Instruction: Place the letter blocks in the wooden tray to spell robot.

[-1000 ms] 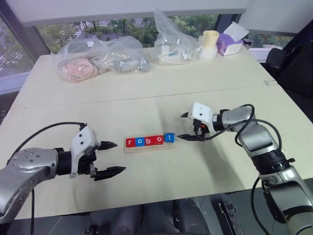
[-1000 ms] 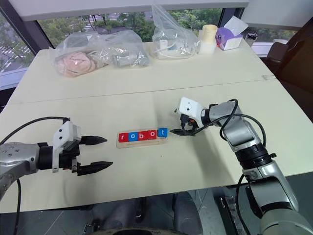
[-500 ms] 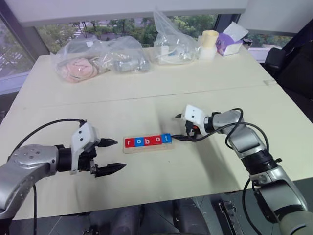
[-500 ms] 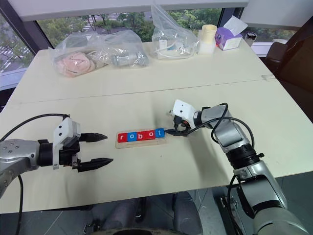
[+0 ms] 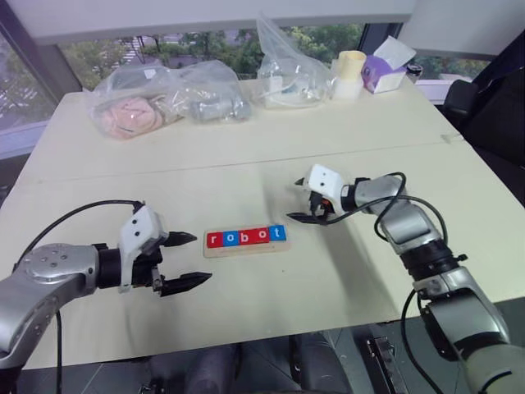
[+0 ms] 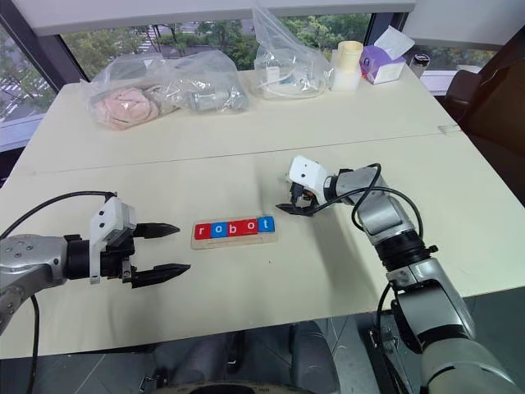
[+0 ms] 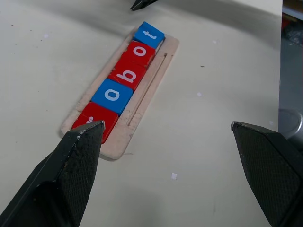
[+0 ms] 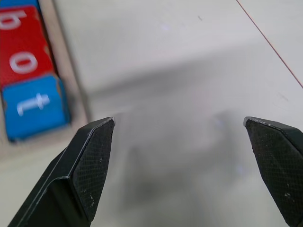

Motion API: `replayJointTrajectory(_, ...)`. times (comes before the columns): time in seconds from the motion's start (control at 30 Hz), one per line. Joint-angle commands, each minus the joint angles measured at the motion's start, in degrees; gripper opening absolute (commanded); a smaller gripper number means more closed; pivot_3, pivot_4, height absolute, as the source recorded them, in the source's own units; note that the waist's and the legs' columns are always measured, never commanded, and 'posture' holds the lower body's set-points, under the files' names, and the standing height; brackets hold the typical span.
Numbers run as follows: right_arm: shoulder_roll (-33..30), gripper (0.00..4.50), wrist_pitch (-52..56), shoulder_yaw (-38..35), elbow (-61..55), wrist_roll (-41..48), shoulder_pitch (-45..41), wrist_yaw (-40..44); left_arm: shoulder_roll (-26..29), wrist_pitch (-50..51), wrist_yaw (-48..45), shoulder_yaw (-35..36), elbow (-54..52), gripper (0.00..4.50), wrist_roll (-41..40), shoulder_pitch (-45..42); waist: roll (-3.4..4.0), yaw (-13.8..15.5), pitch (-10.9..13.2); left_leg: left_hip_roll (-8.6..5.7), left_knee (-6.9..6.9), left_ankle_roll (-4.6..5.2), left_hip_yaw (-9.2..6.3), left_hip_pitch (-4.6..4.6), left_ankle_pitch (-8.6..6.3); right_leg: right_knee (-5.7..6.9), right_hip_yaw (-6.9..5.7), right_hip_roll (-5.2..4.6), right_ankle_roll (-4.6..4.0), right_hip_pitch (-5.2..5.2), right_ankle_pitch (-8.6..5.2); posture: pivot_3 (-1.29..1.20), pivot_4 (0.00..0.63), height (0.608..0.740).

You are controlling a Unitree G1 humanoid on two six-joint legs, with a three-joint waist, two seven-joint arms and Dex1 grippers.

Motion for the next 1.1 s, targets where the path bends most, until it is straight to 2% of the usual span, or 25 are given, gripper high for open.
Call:
replayJointTrajectory(0.03, 1.0, 4.43, -1.4, 0.3, -0.2, 0.0, -1.1, 0.8, -0.1, 0.1, 0.3, 0.7, -1.4, 4.5, -0.4, 0.1, 0.0, 0.0, 0.0, 0.0, 0.01, 0.0, 0.0, 0.0, 0.0, 0.0, 0.0, 0.0, 0.0, 0.0, 0.0, 0.0, 0.15, 0.74)
replayJointTrajectory(0.33, 1.1, 4.43, -0.7, -0.2, -2.7, 0.3, 0.7, 1.5, -0.4, 0.0, 0.6, 1.0, -1.3, 4.5, -0.5, 0.4, 0.0, 0.1, 0.0, -0.01, 0.04, 0.0, -0.01, 0.0, 0.0, 0.01, 0.0, 0.0, 0.0, 0.02, 0.0, 0.0, 0.15, 0.74)
replayJointTrajectory(0.43, 1.2, 4.43, -1.6, -1.2, -1.9, -0.5, 0.0, -1.5, -1.2, -0.4, 1.2, 1.1, -0.6, 4.5, -0.4, -0.1, 0.0, 0.0, 0.0, -0.01, 0.04, 0.0, -0.01, 0.01, 0.0, 0.02, 0.0, 0.0, 0.0, 0.02, 0.01, 0.0, 0.15, 0.74)
replayJointTrajectory(0.57, 1.1, 4.43, -3.1, -5.3, -2.2, -2.2, -0.6, -11.0, -3.0, -1.4, 2.6, 3.1, 0.8, 4.5, 0.2, 0.8, 0.0, 0.1, 0.0, -0.01, 0.04, 0.0, -0.01, 0.01, 0.0, 0.02, 0.0, 0.0, 0.0, 0.01, 0.01, 0.0, 0.15, 0.74)
replayJointTrajectory(0.83, 4.7, 4.43, 18.5, -25.2, -33.6, 14.1, 17.6, -21.0, -9.5, -1.6, 7.7, 15.9, -2.4, 4.5, -1.3, 13.1, 0.0, 0.4, 0.0, 0.0, -0.06, -0.04, -0.31, -0.05, -0.04, -0.03, 0.03, -0.03, 0.03, -0.02, -0.04, 0.0, 0.15, 0.74)
replayJointTrajectory(1.0, 6.7, 4.43, 27.3, -30.9, -49.1, 22.5, 31.4, -23.8, -15.6, -6.5, 9.6, 14.9, -4.6, 4.5, 2.1, 20.3, -0.03, 0.4, -0.1, 0.04, 0.06, -0.1, -0.27, -0.03, -0.08, -0.14, 0.04, -0.13, 0.08, 0.12, -0.07, 0.0, 0.15, 0.74)
replayJointTrajectory(1.1, 6.0, 4.43, 28.0, -29.6, -50.8, 23.7, 33.4, -24.5, -17.6, -7.8, 11.5, 14.1, -3.1, 4.5, 3.0, 19.1, -0.01, 0.3, -0.1, 0.07, 0.06, -0.26, -0.25, -0.03, -0.17, -0.25, 0.06, -0.24, 0.11, 0.14, -0.09, 0.0, 0.15, 0.74)
